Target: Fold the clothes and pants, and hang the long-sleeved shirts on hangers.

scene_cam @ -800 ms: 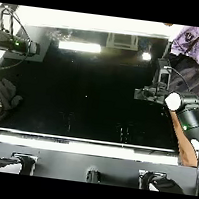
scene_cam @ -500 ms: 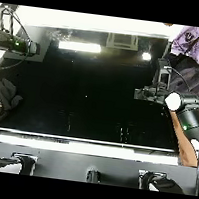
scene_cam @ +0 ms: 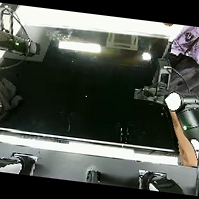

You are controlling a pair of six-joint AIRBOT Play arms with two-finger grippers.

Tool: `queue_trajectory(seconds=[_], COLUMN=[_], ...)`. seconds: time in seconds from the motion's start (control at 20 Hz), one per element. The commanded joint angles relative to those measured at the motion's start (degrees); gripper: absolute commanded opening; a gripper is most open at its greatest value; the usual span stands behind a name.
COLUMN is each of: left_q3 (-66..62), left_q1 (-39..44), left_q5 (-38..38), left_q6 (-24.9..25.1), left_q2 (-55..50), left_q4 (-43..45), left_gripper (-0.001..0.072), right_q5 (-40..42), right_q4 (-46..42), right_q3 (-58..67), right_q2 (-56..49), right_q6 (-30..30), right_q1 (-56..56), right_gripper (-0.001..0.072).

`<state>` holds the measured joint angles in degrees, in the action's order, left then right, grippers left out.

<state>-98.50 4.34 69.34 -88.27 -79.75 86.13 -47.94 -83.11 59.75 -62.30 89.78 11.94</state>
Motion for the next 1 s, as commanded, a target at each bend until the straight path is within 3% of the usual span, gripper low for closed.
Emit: queue_trajectory(seconds=[0.0,0.25,0.3,0.35,0.4,0.5,0.6,0.95], left_q3=[0.0,0.0,0.0,0.0,0.0,0.4,4.2,22.5], left_q1=[0.0,0.4,0.5,0.5,0.1,-2.8,-8.7,-28.8], left_q5=[-0.7,-2.8,-3.5,-3.4,-1.6,6.7,11.9,0.2], left_q6=[-0.2,-0.2,-0.2,-1.8,-6.1,-15.3,-16.3,-16.3], left_q2=[0.0,-0.1,-0.2,-0.2,-0.2,-0.3,0.6,2.9], left_q4=[0.0,-1.2,-1.2,-1.2,-0.5,3.5,5.1,5.4], left_gripper=[0.0022,0.0023,0.0072,0.0228,0.0697,0.072,0.0714,0.0717], right_q5=[0.0,0.0,0.0,0.0,0.0,0.1,0.1,0.1], right_q4=[0.0,-0.1,0.0,0.0,0.0,0.0,0.0,0.0], right_q3=[0.1,0.1,0.1,0.1,0.1,0.1,0.1,0.0], right_q2=[0.0,0.0,0.0,0.0,0.0,0.0,0.0,0.0], right_q6=[0.0,0.0,0.0,0.0,0.0,0.0,0.0,0.0], right_q1=[0.0,0.0,0.0,0.0,0.0,0.0,0.0,0.0], right_gripper=[0.0034,0.0034,0.0034,0.0034,0.0034,0.0034,0.0034,0.0034])
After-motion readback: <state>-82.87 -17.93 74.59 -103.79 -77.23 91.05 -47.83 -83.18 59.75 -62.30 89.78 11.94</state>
